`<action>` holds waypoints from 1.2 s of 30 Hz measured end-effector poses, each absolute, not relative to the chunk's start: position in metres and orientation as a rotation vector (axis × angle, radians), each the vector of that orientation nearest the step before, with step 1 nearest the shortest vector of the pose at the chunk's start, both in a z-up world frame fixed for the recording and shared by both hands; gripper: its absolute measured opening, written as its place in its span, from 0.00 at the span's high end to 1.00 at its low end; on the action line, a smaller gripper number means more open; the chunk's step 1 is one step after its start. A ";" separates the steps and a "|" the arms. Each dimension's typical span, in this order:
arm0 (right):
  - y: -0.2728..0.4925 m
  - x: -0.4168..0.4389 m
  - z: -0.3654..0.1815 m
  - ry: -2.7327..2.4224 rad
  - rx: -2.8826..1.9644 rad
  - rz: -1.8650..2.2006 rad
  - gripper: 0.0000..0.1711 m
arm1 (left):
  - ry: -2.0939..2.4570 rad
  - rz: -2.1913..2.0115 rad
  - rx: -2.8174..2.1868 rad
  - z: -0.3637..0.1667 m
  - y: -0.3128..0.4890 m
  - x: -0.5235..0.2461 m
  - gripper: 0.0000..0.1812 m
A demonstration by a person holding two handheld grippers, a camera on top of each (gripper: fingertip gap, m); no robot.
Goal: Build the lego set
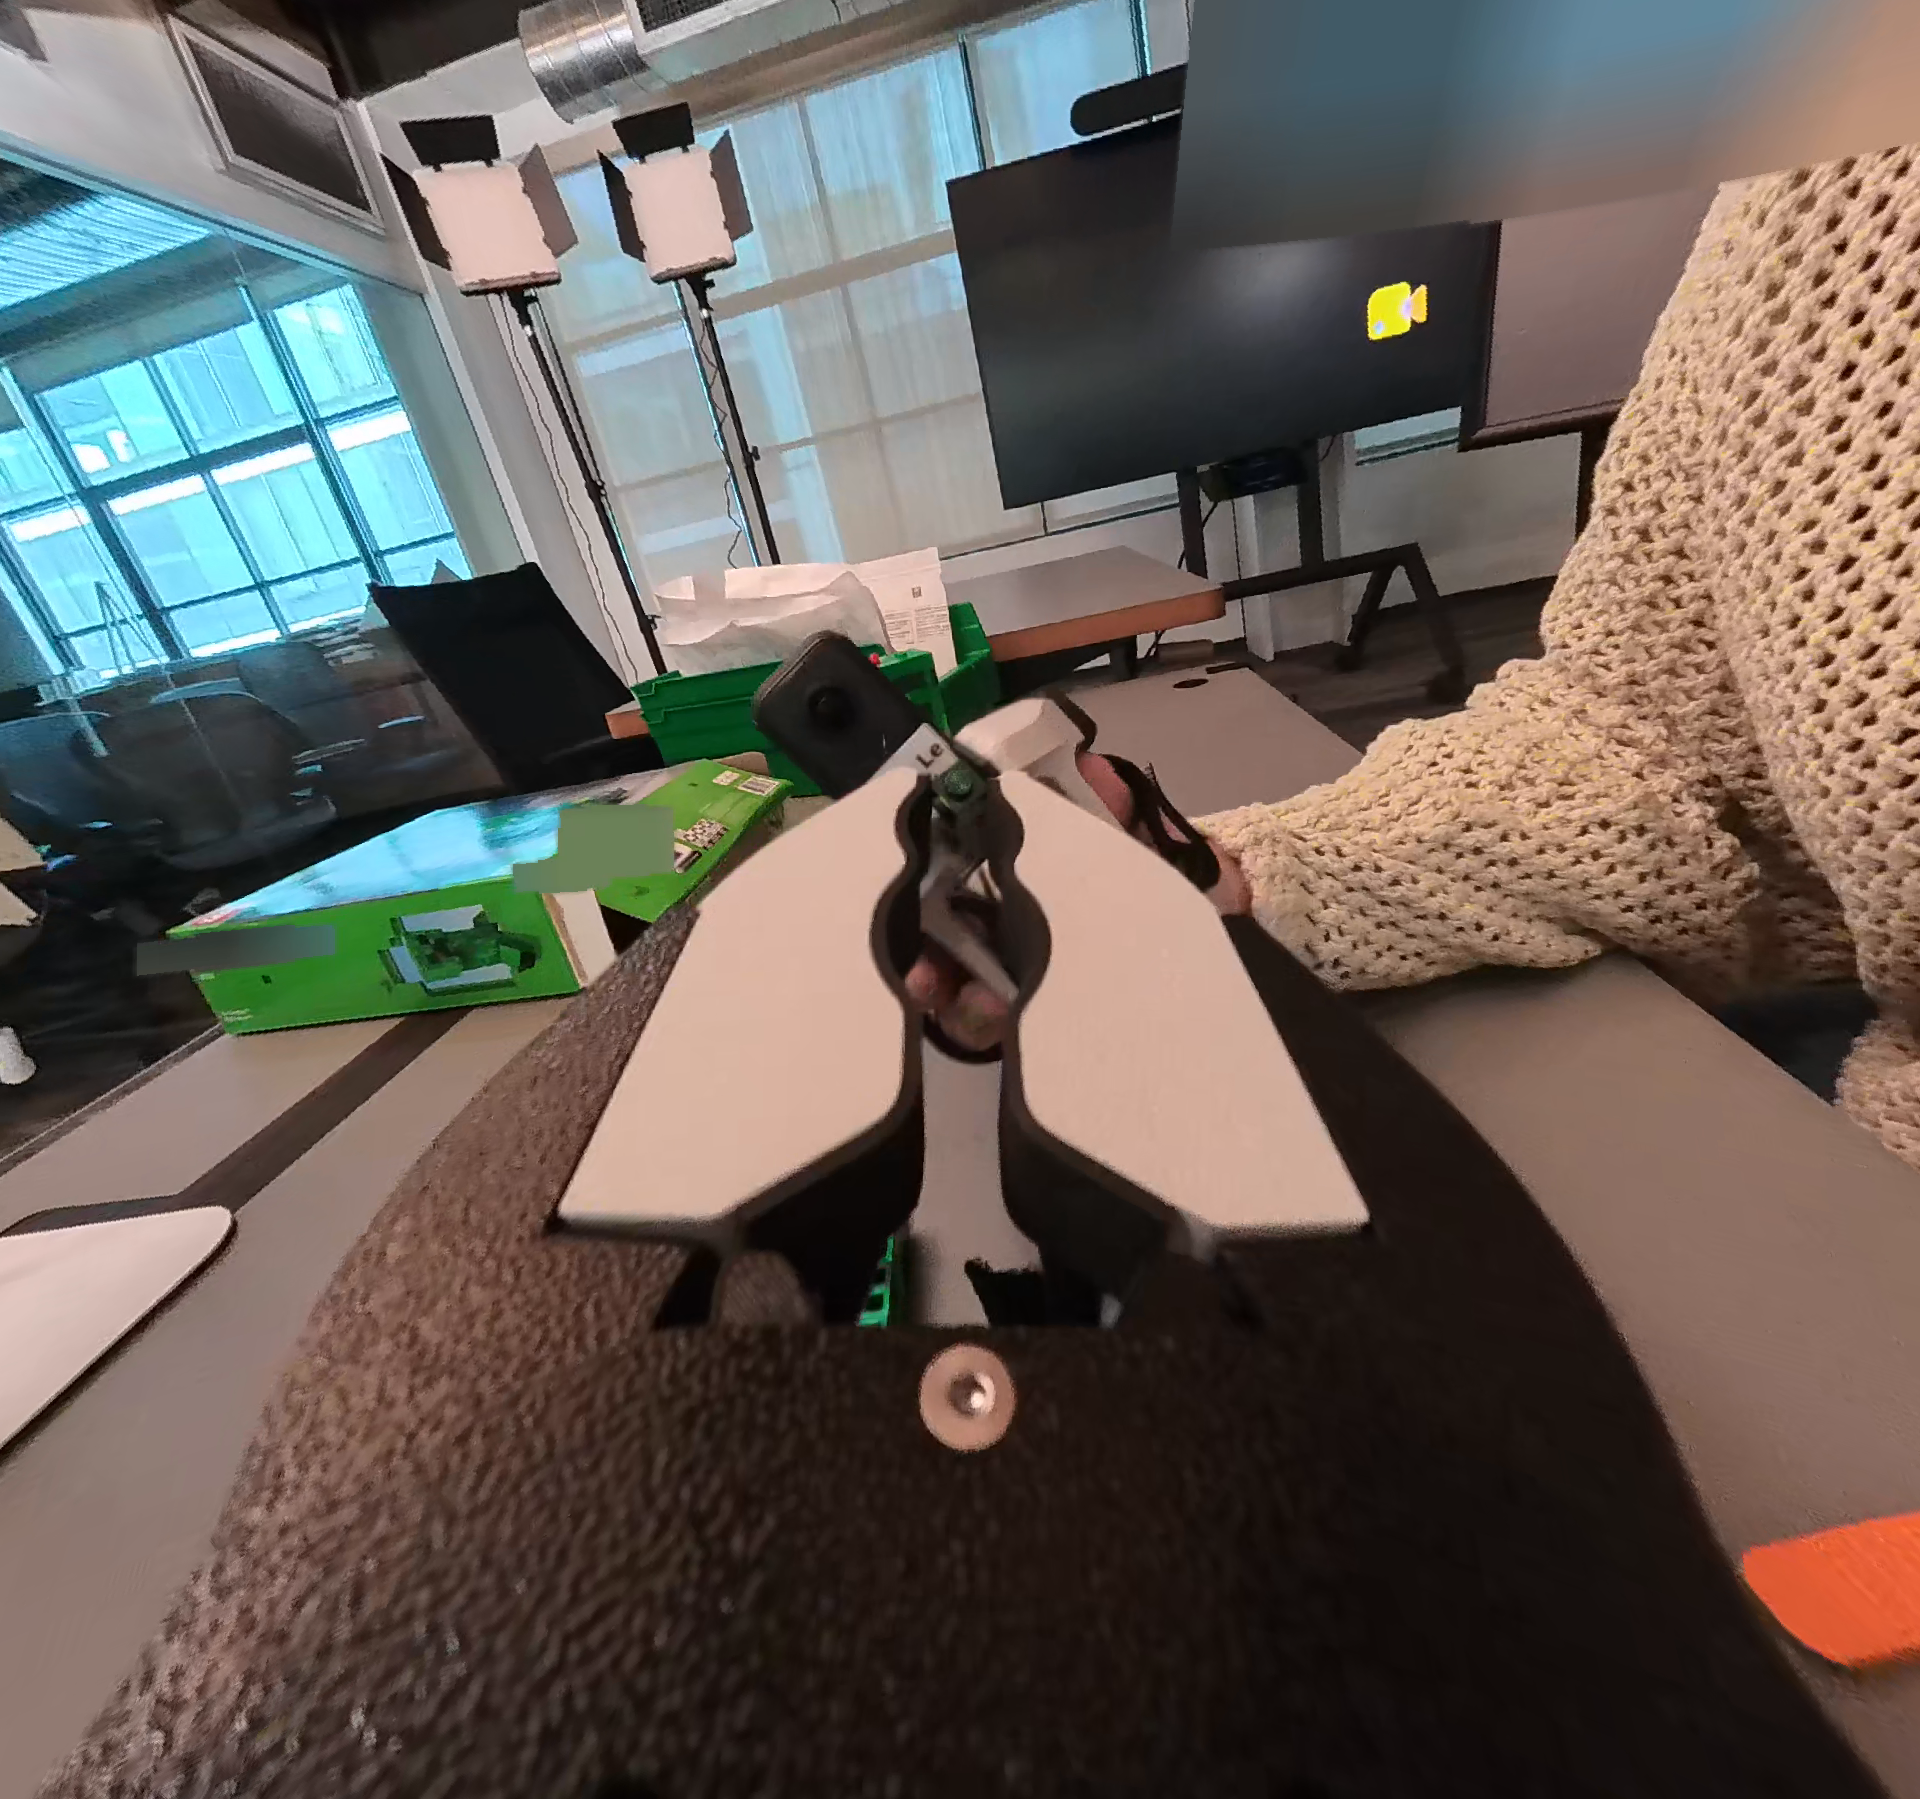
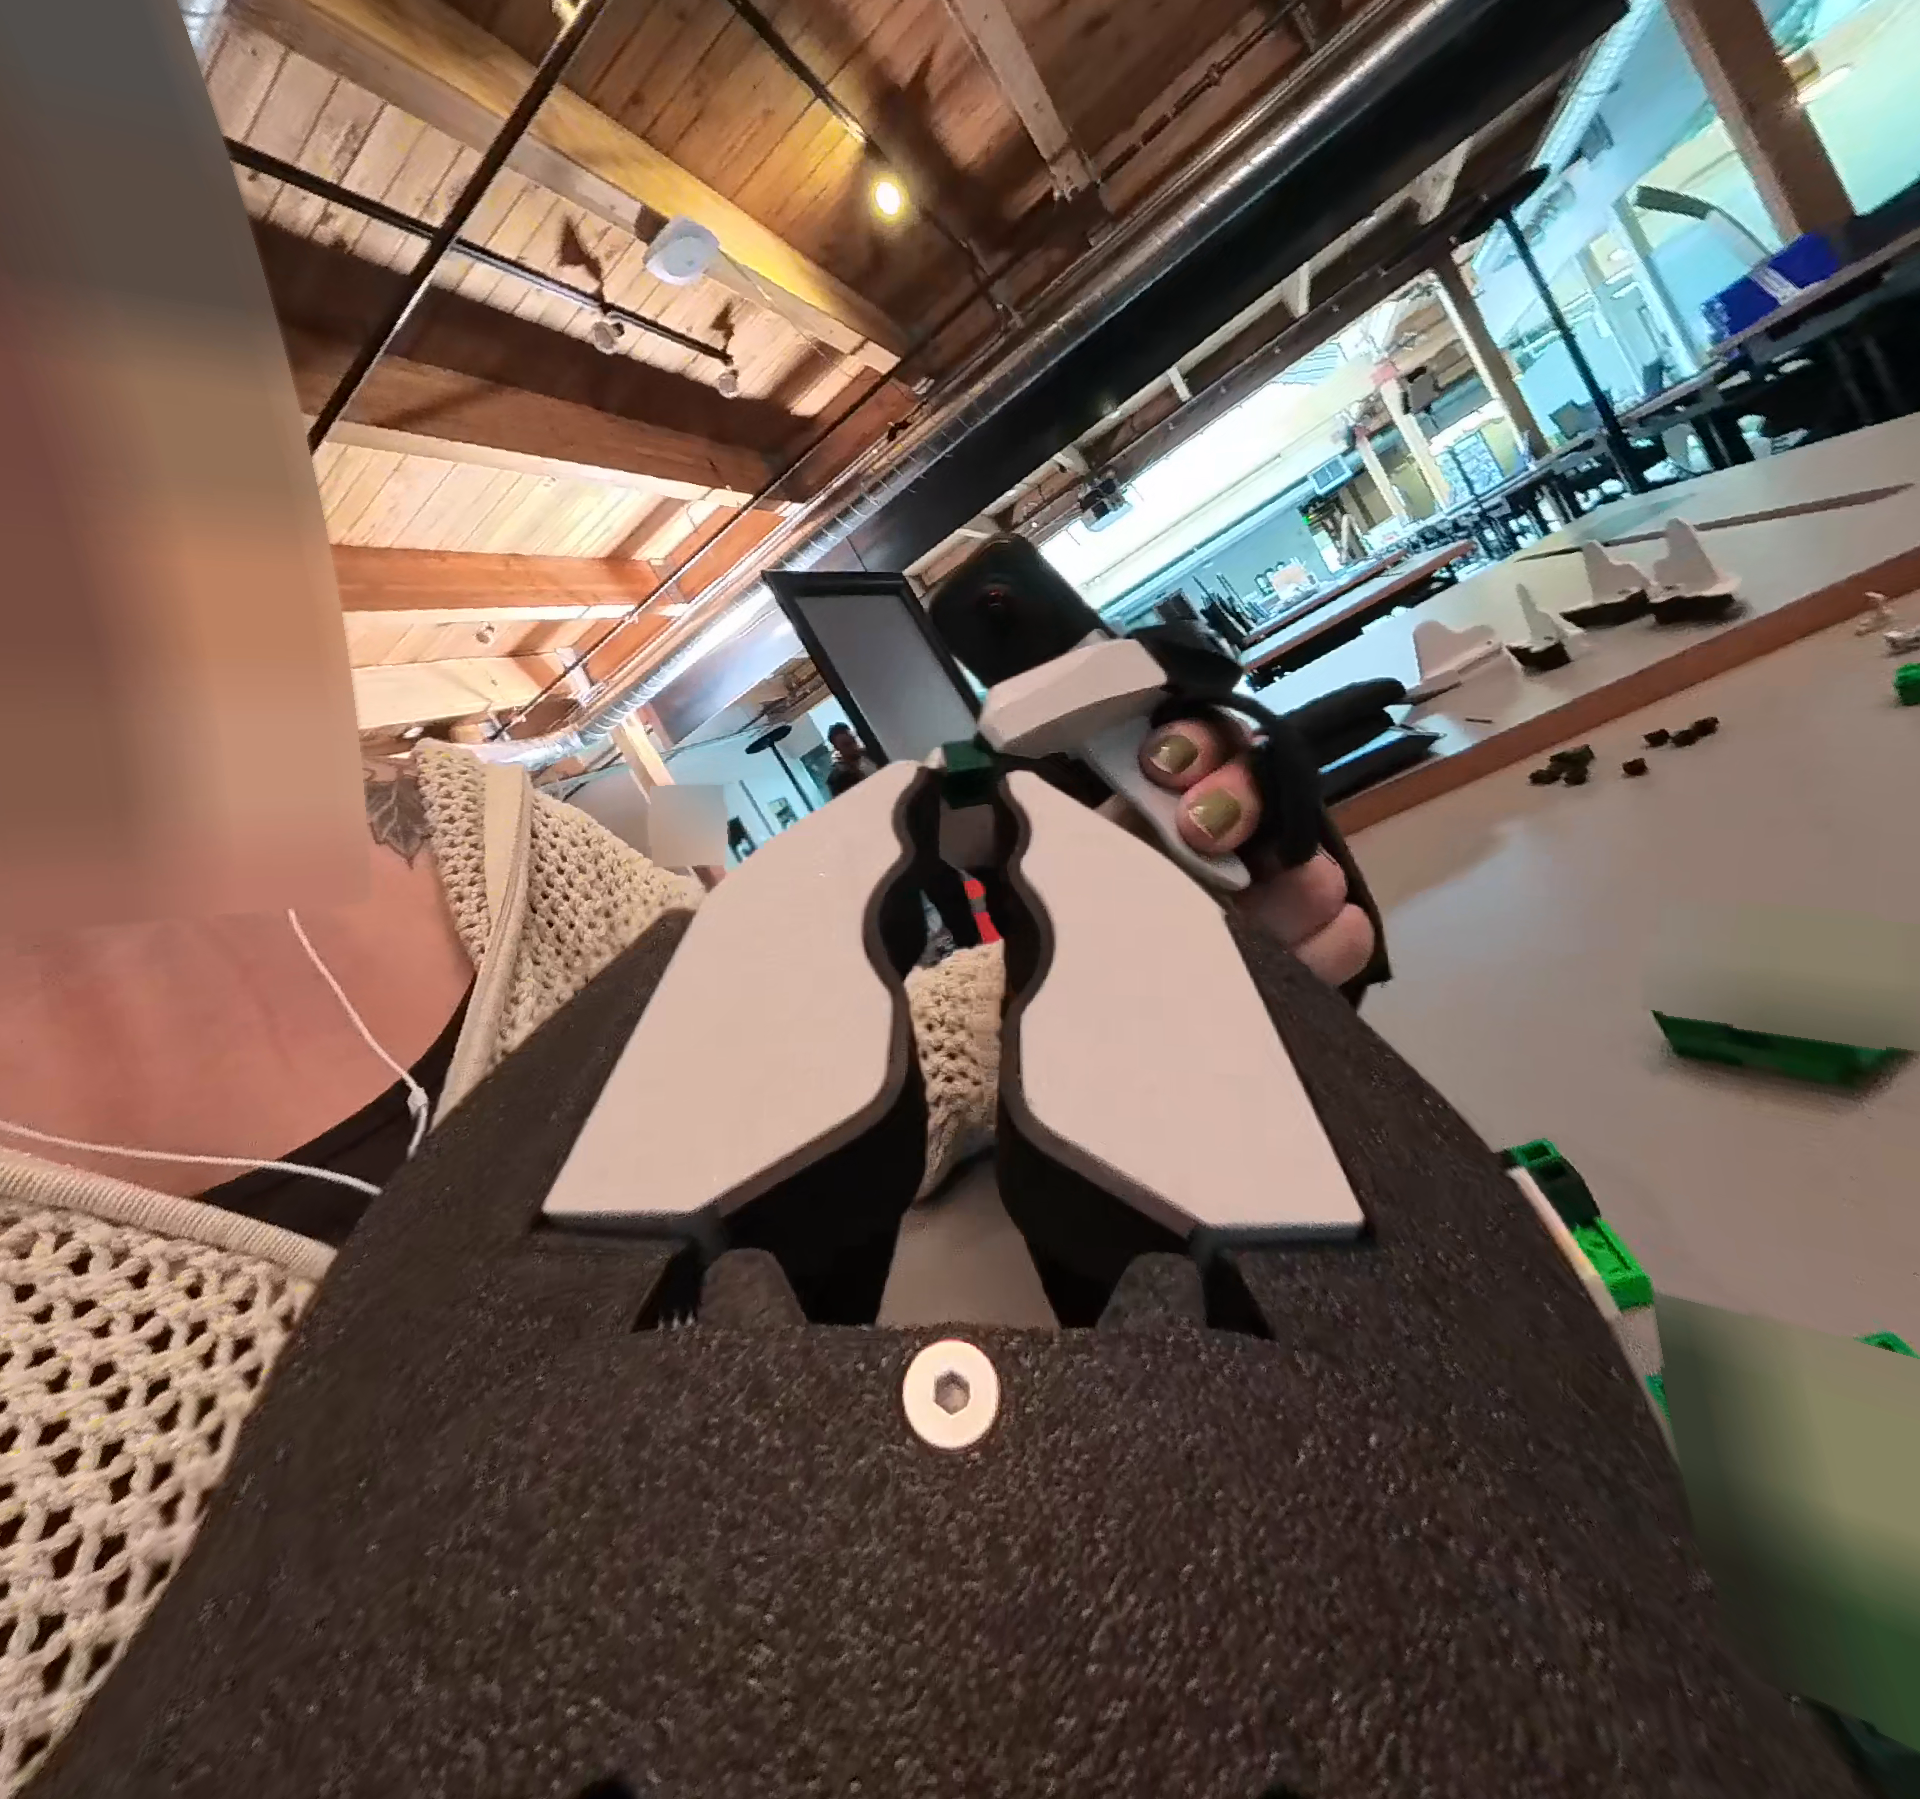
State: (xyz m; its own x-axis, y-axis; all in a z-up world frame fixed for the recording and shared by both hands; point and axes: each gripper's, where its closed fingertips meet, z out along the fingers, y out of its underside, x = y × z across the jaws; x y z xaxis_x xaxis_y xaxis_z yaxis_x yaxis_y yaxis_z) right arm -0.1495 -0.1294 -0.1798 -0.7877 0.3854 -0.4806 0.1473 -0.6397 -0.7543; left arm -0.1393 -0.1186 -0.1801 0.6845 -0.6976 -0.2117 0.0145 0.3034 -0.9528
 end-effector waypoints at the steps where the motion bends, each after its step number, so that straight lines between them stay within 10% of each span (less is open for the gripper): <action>1: -0.129 -0.150 -0.181 -1.262 -0.963 2.541 0.95 | 0.690 -0.535 -1.187 -0.181 -0.118 -0.140 0.95; 14: -0.095 -0.161 -0.249 -1.703 -1.220 1.652 0.95 | 0.841 -0.318 -1.995 -0.294 -0.118 -0.198 0.67; 36: -0.103 -0.120 -0.309 -2.316 -1.138 0.651 0.95 | 0.998 -0.361 -2.198 -0.334 -0.120 -0.160 0.81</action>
State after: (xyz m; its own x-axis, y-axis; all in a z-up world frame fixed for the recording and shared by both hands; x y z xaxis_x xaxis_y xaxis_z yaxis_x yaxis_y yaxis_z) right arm -0.1196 -0.1034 -0.3086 -0.5418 0.8153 0.2045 0.5893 0.5419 -0.5992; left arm -0.1599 -0.1195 -0.3340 0.6664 -0.7451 -0.0286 -0.5543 -0.4694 -0.6873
